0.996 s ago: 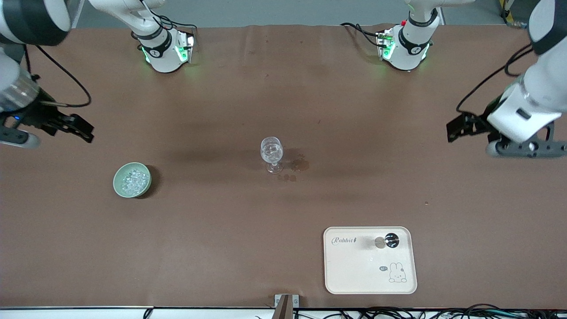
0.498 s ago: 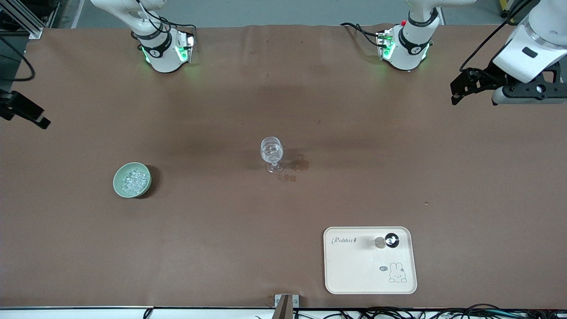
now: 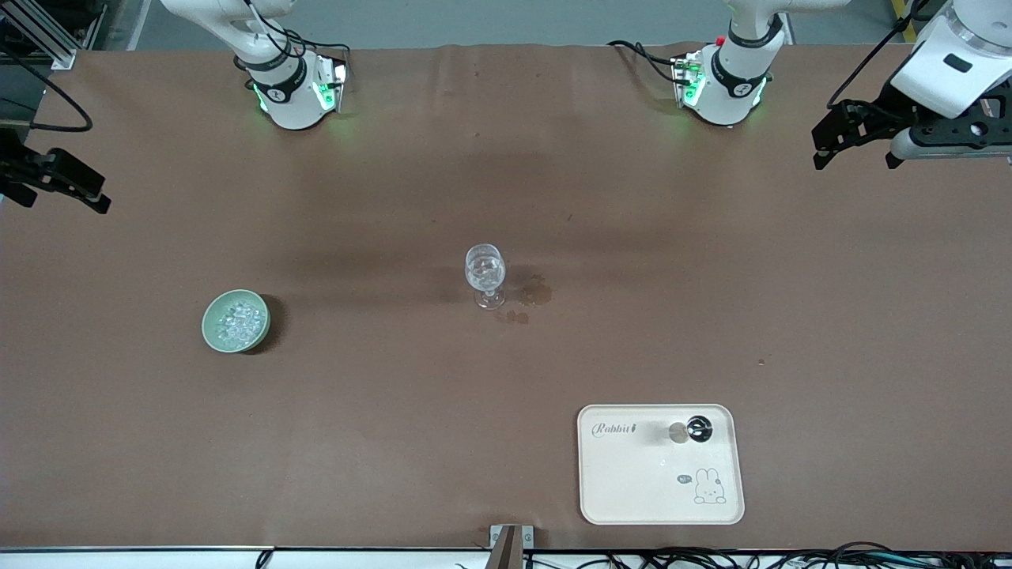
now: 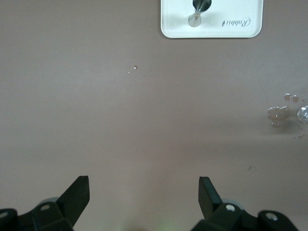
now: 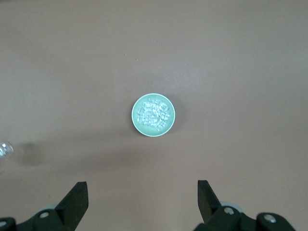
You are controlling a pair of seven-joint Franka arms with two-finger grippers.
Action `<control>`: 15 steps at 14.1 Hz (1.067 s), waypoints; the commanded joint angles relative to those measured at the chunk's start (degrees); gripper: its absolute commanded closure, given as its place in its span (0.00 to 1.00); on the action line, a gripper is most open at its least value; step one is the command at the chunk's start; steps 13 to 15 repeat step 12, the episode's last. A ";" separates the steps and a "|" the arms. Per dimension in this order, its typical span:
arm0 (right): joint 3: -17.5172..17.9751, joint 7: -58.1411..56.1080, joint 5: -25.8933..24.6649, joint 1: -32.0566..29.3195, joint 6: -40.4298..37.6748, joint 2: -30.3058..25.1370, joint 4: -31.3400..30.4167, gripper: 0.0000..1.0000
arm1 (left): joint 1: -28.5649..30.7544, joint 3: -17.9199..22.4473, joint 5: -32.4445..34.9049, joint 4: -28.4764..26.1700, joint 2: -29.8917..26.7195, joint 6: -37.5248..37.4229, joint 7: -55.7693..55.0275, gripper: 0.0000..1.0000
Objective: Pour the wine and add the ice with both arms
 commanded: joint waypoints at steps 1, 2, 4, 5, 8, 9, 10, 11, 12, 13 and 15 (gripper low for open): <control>-0.06 -1.91 -0.22 -0.12 0.62 -0.60 -1.43 0.00 | 0.30 0.17 -0.38 3.30 2.07 -1.56 0.09 0.00; -0.24 -1.91 0.39 -0.39 0.71 -0.34 -1.08 0.00 | 0.30 0.17 -0.38 4.01 2.77 -2.01 0.00 0.00; -0.41 -2.08 1.71 -1.09 0.71 -0.16 -0.64 0.00 | 0.22 0.17 -0.11 4.28 2.87 -2.01 0.09 0.00; -0.41 -2.09 1.80 -1.27 0.71 -0.16 -0.64 0.00 | 0.22 0.17 -0.11 4.28 2.87 -2.01 0.18 0.00; -0.41 -3.13 2.15 -1.53 1.41 0.02 -0.64 0.00 | 0.22 0.17 0.06 4.37 2.87 -2.01 0.44 0.00; -0.50 -5.49 3.29 -1.62 1.93 0.10 -0.64 0.00 | 0.22 0.17 0.15 4.37 2.87 -2.27 0.44 0.00; -0.50 -6.47 3.64 -1.62 2.37 0.11 -0.64 0.00 | 0.22 0.17 0.15 4.37 2.87 -2.36 0.44 0.00; -0.50 -6.57 3.65 -1.62 2.55 0.11 -0.64 0.00 | 0.22 0.17 0.15 4.37 2.87 -2.36 0.44 0.00; -0.50 -6.57 3.65 -1.62 2.55 0.11 -0.64 0.00 | 0.22 0.17 0.15 4.37 2.78 -2.45 0.36 0.00; -0.50 -6.57 3.65 -1.62 2.55 0.11 -0.64 0.00 | 0.22 0.17 0.15 4.37 2.78 -2.45 0.36 0.00; -0.50 -6.57 3.65 -1.62 2.55 0.11 -0.64 0.00 | 0.22 0.17 0.15 4.37 2.78 -2.45 0.36 0.00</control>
